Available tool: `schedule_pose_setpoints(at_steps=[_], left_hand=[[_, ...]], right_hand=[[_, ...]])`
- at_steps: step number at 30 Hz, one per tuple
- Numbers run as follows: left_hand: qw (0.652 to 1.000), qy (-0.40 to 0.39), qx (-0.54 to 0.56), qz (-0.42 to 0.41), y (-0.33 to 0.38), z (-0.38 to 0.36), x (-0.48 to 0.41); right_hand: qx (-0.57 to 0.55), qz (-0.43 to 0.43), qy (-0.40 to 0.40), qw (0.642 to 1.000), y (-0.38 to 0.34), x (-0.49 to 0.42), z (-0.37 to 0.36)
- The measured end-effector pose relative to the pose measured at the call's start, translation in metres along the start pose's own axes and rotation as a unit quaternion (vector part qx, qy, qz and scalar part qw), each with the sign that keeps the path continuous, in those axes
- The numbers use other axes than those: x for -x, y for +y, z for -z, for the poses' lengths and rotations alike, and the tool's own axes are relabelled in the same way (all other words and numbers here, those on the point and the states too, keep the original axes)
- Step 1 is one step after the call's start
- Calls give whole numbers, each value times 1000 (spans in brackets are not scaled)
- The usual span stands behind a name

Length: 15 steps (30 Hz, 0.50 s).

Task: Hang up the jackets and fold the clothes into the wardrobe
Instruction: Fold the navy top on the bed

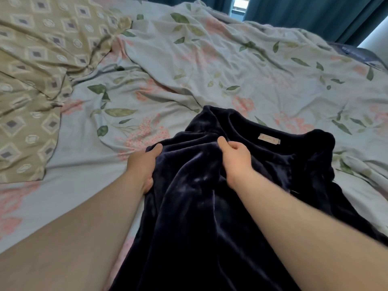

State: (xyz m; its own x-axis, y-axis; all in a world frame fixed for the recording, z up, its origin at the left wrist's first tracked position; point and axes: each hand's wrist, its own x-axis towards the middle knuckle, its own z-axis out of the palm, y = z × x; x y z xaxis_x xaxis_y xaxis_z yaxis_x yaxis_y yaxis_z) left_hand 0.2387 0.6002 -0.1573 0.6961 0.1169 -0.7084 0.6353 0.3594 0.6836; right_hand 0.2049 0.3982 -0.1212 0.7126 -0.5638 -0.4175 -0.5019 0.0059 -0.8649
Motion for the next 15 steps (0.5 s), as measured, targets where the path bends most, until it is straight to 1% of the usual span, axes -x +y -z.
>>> schedule_pose_setpoints(at_steps=[1, 2, 3, 4, 5, 6, 7, 8, 9, 10, 11, 12, 13, 14, 15], left_hand=[[1000, -26, 12, 4, 0, 2, 2], [997, -62, 34, 17, 1, 4, 6], [992, -100, 63, 34, 2, 6, 11], [985, -136, 91, 48, 4, 10, 16], [977, -168, 121, 55, 4, 15, 22], [969, -194, 145, 56, 4, 22, 28], [963, -212, 159, 55, 2, 30, 36], [960, -221, 163, 55, -1, 40, 45], [960, -229, 151, 54, -7, 49, 56], [964, -236, 108, 47, -14, 59, 67], [969, -242, 31, 29, -22, 66, 80], [968, -243, -61, 3, -29, 70, 93], [959, -248, -136, -22, -34, 70, 102], [954, -244, -171, -37, -37, 68, 105], [958, -227, -170, -41, -36, 64, 108]], right_hand=[[60, 55, 39, 996, 1, 22, 2], [113, 110, 58, 986, 3, 47, 4], [156, 132, 41, 978, 6, 74, 5], [199, 115, -3, 973, 11, 97, 4], [251, 74, -60, 963, 16, 115, 2], [305, 28, -113, 945, 21, 127, -2], [350, -5, -146, 925, 27, 134, -5], [376, -10, -160, 912, 31, 137, -7], [376, -3, -165, 912, 34, 138, -7], [350, 5, -170, 921, 34, 139, -5], [301, 2, -183, 936, 34, 140, -1], [233, -17, -200, 951, 34, 141, 4], [156, -45, -223, 961, 34, 143, 12], [76, -76, -248, 963, 35, 144, 21], [-9, -109, -269, 957, 34, 147, 30]])
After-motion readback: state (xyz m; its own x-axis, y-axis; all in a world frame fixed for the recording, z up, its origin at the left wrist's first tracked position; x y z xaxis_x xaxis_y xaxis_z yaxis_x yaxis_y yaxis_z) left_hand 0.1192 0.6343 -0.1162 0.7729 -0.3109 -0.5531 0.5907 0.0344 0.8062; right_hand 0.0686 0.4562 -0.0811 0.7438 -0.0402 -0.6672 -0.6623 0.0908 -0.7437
